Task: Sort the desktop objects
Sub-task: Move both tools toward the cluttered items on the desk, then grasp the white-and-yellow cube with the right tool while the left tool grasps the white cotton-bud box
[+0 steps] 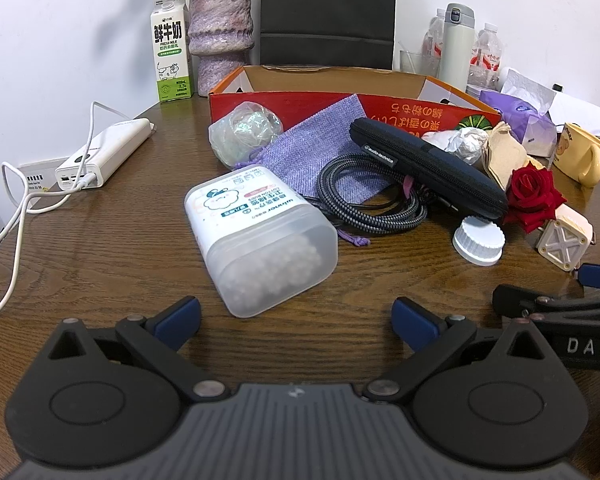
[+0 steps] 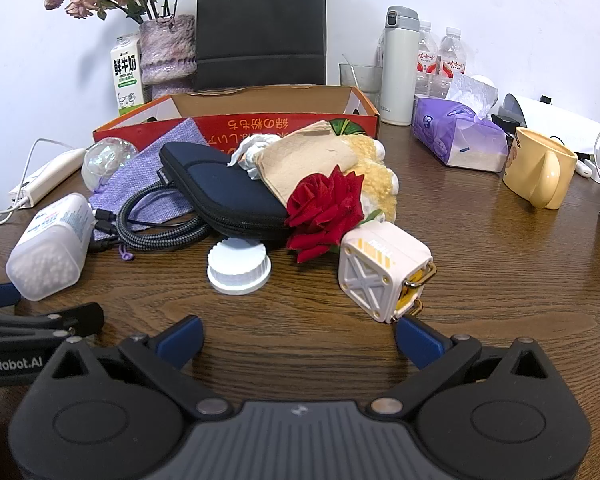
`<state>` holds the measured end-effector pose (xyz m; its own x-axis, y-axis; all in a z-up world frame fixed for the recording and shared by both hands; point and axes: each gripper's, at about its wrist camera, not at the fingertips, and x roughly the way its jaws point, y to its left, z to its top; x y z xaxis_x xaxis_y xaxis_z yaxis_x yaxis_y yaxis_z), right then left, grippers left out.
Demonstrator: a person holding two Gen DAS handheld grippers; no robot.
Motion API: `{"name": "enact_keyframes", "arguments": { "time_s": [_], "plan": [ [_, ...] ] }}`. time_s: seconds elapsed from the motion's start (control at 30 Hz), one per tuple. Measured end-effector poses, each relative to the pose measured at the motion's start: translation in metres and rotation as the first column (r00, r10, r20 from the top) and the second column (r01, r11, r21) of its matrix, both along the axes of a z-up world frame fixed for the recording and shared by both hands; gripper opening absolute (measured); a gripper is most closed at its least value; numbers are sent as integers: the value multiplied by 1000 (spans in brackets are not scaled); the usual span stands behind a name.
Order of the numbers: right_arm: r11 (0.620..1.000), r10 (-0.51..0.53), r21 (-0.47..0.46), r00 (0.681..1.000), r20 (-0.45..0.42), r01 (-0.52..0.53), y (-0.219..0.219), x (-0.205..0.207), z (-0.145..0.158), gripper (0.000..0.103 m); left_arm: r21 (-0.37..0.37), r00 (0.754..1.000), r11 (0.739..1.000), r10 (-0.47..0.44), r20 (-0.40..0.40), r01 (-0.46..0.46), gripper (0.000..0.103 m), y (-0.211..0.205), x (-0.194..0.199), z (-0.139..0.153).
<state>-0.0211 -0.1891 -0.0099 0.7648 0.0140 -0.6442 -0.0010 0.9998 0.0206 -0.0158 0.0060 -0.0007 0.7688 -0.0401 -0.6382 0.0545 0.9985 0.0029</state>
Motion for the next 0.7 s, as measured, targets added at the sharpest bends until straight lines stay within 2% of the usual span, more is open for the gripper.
{"name": "enact_keyframes", "arguments": {
  "time_s": [0.27, 0.37, 0.4, 0.47, 0.53, 0.6, 0.7],
  "plan": [
    [1000, -4, -4, 1000, -3, 4, 1, -1, 0, 103, 1, 1000, 1000, -8, 1, 8, 103, 0, 0, 0],
    [998, 55, 11, 998, -11, -55, -1, -8, 2, 103, 10, 999, 999, -49, 2, 49, 103, 5, -5, 3],
    [996, 79, 27, 997, -2, -79, -4, -14, 4, 103, -7, 998, 998, -55, 29, 55, 103, 9, -10, 7],
    [991, 116, 67, 992, 46, -118, -12, -25, 13, 102, -53, 995, 998, -25, 98, 30, 103, 18, -15, 16],
    [988, 117, 88, 986, 123, -128, -22, -31, 26, 102, -83, 991, 996, 32, 126, -22, 103, 27, -5, 21],
    [994, 91, 52, 982, 163, -101, -27, -28, 34, 101, -91, 992, 992, 90, 87, -82, 103, 33, 16, 21],
    [998, 63, -14, 984, 169, -62, -31, -11, 37, 92, -160, 992, 981, 122, 42, -113, 103, 41, 48, 14]
  ]
}}
